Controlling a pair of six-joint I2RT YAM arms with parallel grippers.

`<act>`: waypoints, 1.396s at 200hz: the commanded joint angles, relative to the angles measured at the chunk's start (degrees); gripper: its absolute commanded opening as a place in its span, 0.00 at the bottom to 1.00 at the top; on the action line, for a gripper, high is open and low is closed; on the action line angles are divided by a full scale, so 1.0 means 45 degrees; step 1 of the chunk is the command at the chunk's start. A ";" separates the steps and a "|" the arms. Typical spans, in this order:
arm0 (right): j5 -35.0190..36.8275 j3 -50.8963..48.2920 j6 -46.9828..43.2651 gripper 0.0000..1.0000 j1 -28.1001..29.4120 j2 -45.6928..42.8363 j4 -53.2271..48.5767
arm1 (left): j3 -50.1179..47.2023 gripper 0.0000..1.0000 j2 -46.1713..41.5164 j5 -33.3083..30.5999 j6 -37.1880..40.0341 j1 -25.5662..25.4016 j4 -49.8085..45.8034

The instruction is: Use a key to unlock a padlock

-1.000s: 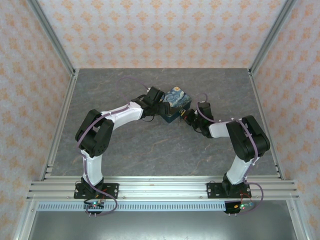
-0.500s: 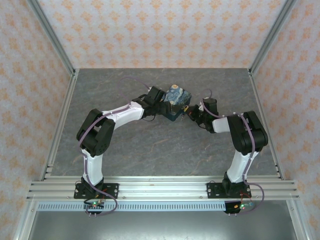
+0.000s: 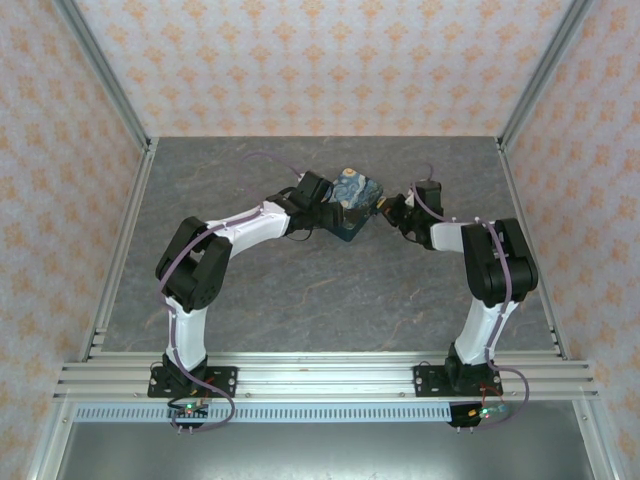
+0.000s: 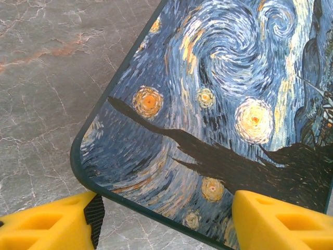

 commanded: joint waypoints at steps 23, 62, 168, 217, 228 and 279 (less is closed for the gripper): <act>0.0860 -0.0991 0.0334 0.00 -0.0205 -0.0546 -0.0049 | -0.0899 0.68 0.1177 -0.0474 0.0575 0.0071 -0.3477; 0.1633 -0.3172 0.1439 0.00 -0.0823 -0.1672 0.1037 | -0.0967 0.72 0.0758 -0.0214 0.0548 0.0069 -0.3345; 0.4064 -0.4721 0.1380 0.99 -0.2075 -0.8120 -0.3620 | -0.1729 0.93 -0.2373 -0.0245 0.0396 0.0536 -0.3137; 0.5662 -0.3267 -0.0545 0.99 -0.2101 -0.9901 -0.6530 | -0.1785 1.00 -0.4677 -0.0652 0.0818 0.1390 -0.3738; 0.6348 -0.2783 -0.1186 0.99 -0.2101 -0.9889 -0.7311 | -0.1879 1.00 -0.5256 -0.0974 0.1042 0.1682 -0.3881; 1.0881 -0.3065 -0.3778 0.99 -0.2095 -0.9857 -0.6601 | -0.3778 1.00 -0.8140 -0.4204 0.2316 0.3222 -0.2698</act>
